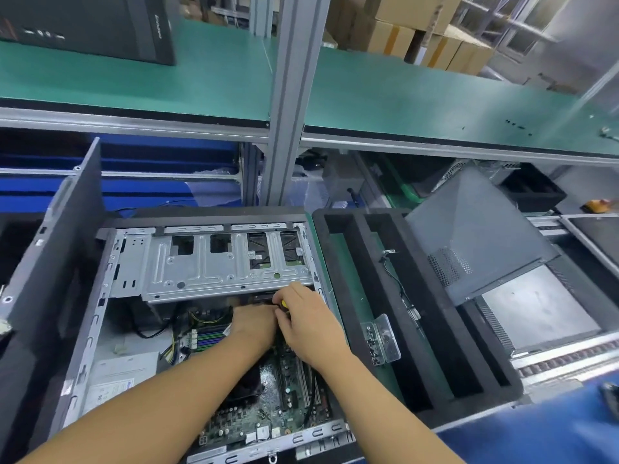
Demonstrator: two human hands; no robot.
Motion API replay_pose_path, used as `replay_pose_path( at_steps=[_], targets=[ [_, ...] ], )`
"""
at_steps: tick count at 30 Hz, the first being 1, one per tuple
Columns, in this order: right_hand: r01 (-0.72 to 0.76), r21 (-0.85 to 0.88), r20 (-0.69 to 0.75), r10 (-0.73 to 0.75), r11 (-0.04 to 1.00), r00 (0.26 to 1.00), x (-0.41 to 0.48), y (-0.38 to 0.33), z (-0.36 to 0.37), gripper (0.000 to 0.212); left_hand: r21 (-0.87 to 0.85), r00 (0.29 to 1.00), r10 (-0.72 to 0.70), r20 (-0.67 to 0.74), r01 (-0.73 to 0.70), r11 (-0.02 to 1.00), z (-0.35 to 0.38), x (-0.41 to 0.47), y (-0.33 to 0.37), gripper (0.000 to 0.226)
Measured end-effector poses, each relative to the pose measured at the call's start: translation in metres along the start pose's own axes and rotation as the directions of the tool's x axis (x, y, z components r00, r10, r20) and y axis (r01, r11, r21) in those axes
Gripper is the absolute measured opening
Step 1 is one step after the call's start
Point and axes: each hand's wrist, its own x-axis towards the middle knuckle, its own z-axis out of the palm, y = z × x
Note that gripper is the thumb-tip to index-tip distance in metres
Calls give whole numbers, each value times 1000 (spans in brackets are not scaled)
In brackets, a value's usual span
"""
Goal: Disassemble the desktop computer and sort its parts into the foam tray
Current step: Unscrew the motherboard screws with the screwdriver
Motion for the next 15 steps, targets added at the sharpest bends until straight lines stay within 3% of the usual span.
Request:
replay_pose_path(
  at_steps=[8, 15],
  targets=[
    [-18, 2, 1, 18, 1000, 1000, -1, -1, -1, 14, 15, 997, 51, -56, -50, 999, 1, 0, 2, 20],
    [-38, 53, 6, 38, 998, 999, -3, -3, -3, 12, 37, 994, 110, -14, -110, 993, 3, 0, 4, 23]
  ],
)
